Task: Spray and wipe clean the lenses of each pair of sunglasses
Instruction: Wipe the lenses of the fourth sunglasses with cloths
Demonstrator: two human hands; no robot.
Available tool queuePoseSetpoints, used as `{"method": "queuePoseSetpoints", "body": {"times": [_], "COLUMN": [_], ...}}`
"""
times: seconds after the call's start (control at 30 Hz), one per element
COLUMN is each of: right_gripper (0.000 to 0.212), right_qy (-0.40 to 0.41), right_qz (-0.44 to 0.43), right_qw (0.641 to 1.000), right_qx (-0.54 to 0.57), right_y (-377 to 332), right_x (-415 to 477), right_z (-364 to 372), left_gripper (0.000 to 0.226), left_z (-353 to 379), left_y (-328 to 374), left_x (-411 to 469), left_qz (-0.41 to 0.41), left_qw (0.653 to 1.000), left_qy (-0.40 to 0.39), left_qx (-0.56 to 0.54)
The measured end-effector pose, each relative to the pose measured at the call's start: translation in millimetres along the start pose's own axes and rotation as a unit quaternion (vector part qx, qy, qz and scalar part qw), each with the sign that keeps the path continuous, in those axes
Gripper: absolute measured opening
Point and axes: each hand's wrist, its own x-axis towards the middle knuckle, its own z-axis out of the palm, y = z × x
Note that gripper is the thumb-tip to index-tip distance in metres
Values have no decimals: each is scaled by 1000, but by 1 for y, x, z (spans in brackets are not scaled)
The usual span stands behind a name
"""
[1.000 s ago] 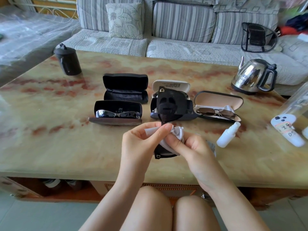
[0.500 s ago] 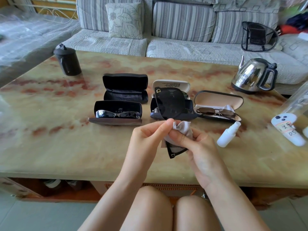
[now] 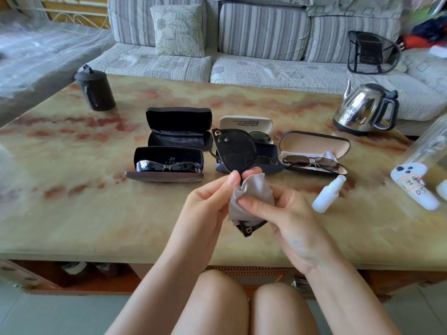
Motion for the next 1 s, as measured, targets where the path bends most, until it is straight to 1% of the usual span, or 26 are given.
{"method": "queuePoseSetpoints", "body": {"times": [0.13,0.23,0.4,0.47,0.53,0.67,0.73,0.83,1.0], "right_gripper": [34,30,35,34,37,47,44,42,28], "right_qy": [-9,-10,-20,-5,26,85,107,116,105], "right_qz": [3,13,25,28,26,22,29,39,45], "right_qw": [999,999,998,999,999,996,994,992,992], "right_qx": [-47,-40,-58,-41,-22,-7,18,35,61], "right_y": [6,8,4,0,-3,1,4,6,6], "right_x": [-3,-6,-7,-7,-5,-1,0,-1,-4], "right_z": [-5,-11,-14,-10,-4,5,9,12,9], "left_gripper": [35,31,36,37,39,43,39,31,36], "left_z": [-1,0,3,6,9,10,9,9,7], "left_y": [-1,0,-3,-5,-8,-9,-8,-7,-5], "left_x": [2,1,1,-1,-4,-4,-4,-7,-6], "left_qz": [1,19,42,48,46,57,69,86,85], "left_qw": [1000,999,997,996,994,992,991,989,990], "left_qy": [11,31,55,55,49,71,69,65,63], "left_qx": [-9,0,28,58,88,92,86,99,97]}}
